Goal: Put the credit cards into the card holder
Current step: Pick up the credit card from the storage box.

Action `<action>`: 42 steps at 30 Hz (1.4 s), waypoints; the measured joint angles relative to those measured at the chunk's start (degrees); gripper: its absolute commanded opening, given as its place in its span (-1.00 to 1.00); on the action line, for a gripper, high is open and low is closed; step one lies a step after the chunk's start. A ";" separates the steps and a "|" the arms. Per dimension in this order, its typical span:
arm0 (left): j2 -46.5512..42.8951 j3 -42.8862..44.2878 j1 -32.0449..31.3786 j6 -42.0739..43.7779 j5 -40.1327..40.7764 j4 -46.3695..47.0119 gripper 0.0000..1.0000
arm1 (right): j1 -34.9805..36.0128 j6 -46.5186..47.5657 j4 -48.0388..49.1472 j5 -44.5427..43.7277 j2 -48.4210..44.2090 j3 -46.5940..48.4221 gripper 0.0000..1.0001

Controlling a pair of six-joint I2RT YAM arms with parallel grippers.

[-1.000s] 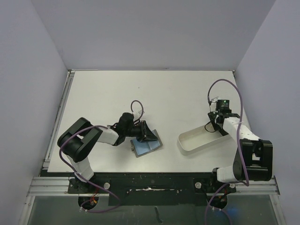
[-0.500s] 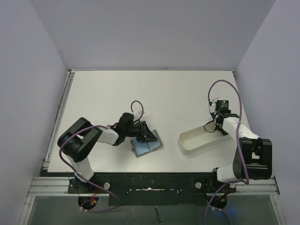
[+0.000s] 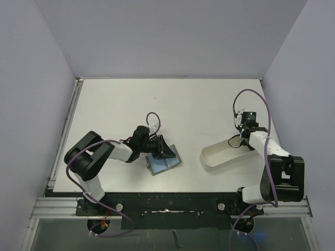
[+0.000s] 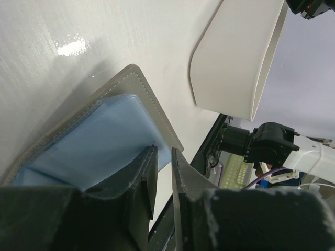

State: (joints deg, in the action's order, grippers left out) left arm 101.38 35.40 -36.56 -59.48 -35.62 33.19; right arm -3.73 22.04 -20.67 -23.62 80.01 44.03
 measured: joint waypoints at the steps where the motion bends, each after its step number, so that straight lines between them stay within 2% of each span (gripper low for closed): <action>1: 0.00 0.00 0.00 0.04 0.00 -0.04 -0.66 | -0.02 -0.02 -0.02 -0.09 -0.11 0.00 -0.70; 4: 0.00 0.00 0.00 0.24 0.04 -0.42 -0.65 | 0.00 -0.02 -0.79 -0.20 -0.31 0.13 -0.78; 7: -0.02 0.00 0.00 0.66 0.48 -1.27 -0.65 | 0.00 -0.26 -3.13 -0.17 -0.31 1.66 -0.99; 8: -0.02 0.00 0.00 0.83 0.63 -1.64 -0.65 | 0.02 -0.50 -3.91 -0.15 -0.37 2.34 -1.00; 30: -3.45 0.02 0.00 3.54 2.27 -8.13 -0.59 | 1.09 -6.88 -19.45 5.40 -9.29 10.64 -1.00; 35: -5.92 0.02 0.00 4.46 3.17 -10.34 -0.58 | 2.03 -12.39 -23.23 5.14 -12.70 15.52 -1.00; 42: -8.09 0.09 0.00 5.05 5.31 -13.86 -0.58 | 4.48 -22.12 -29.57 5.64 -12.76 24.76 -1.00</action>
State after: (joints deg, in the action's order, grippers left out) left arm 93.30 35.48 -36.56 -54.43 -30.30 19.33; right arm 0.75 -0.08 -50.24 -17.98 67.24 68.79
